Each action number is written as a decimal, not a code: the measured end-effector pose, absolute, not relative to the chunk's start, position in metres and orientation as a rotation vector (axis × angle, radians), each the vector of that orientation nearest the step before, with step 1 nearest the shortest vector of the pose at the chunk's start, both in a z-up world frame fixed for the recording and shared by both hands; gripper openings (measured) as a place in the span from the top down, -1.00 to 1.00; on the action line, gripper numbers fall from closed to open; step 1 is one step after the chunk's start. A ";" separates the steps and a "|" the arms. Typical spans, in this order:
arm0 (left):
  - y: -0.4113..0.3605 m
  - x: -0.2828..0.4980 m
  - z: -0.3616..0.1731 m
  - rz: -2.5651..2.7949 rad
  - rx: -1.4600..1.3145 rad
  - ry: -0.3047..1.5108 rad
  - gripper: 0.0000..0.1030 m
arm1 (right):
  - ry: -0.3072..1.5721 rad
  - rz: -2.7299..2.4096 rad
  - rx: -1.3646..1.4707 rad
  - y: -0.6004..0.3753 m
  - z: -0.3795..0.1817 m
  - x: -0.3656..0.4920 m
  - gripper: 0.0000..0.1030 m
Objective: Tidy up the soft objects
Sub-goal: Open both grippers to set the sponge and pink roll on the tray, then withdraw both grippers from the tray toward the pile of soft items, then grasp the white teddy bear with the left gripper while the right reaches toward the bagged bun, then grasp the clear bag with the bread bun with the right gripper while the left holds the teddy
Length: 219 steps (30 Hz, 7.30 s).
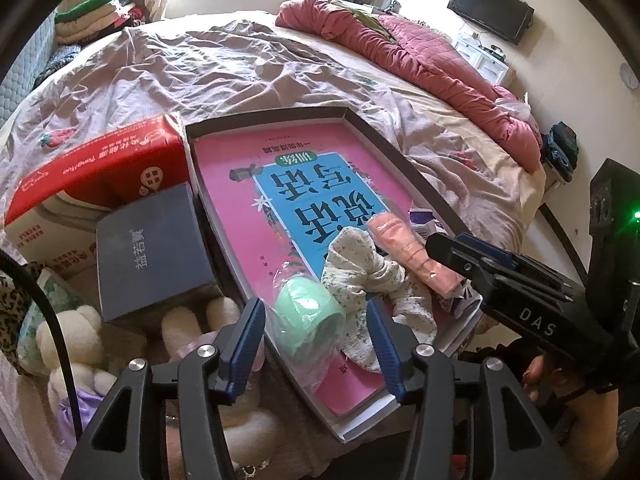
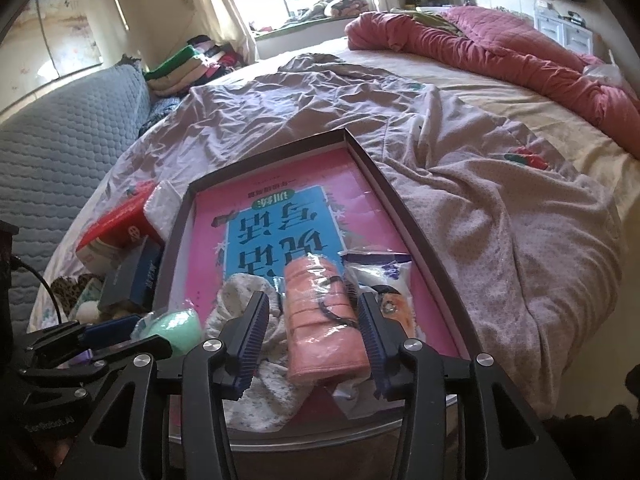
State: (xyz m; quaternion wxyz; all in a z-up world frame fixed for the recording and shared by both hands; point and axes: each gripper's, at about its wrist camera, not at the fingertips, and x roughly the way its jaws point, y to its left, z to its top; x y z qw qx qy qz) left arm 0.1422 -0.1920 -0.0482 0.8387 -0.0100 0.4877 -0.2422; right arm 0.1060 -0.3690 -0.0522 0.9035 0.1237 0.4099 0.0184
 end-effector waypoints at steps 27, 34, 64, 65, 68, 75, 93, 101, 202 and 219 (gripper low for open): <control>-0.166 0.136 -0.012 -0.460 -0.027 0.946 -0.26 | 0.827 0.021 0.194 -0.356 -0.033 0.104 -0.18; -0.163 0.133 -0.006 -0.441 -0.004 0.938 -0.28 | 0.821 0.017 0.179 -0.352 -0.028 0.103 -0.28; -0.122 0.135 0.015 -0.359 -0.069 0.908 -0.37 | 0.749 0.105 0.016 -0.303 0.005 0.098 -0.43; -0.119 0.135 0.016 -0.351 -0.069 0.907 -0.37 | 0.746 0.107 0.012 -0.302 0.006 0.097 -0.43; -0.108 0.137 0.018 -0.326 -0.076 0.905 -0.37 | 0.732 0.114 0.001 -0.299 0.009 0.096 -0.44; -0.068 0.142 0.024 -0.248 -0.127 0.897 -0.37 | 0.704 0.145 -0.005 -0.291 0.018 0.093 -0.47; 0.005 0.143 0.028 -0.118 -0.194 0.910 -0.37 | 0.705 0.301 -0.047 -0.248 0.023 0.077 -0.48; 0.021 0.137 0.013 -0.113 -0.202 0.982 -0.37 | 0.747 0.505 -0.172 -0.192 0.003 0.056 -0.48; -0.018 0.147 -0.032 -0.296 -0.291 1.038 0.11 | 0.770 0.706 -0.388 -0.135 -0.070 0.089 0.52; -0.018 0.147 -0.032 -0.307 -0.298 1.041 0.11 | 0.738 0.809 -0.723 -0.121 -0.078 0.066 -0.38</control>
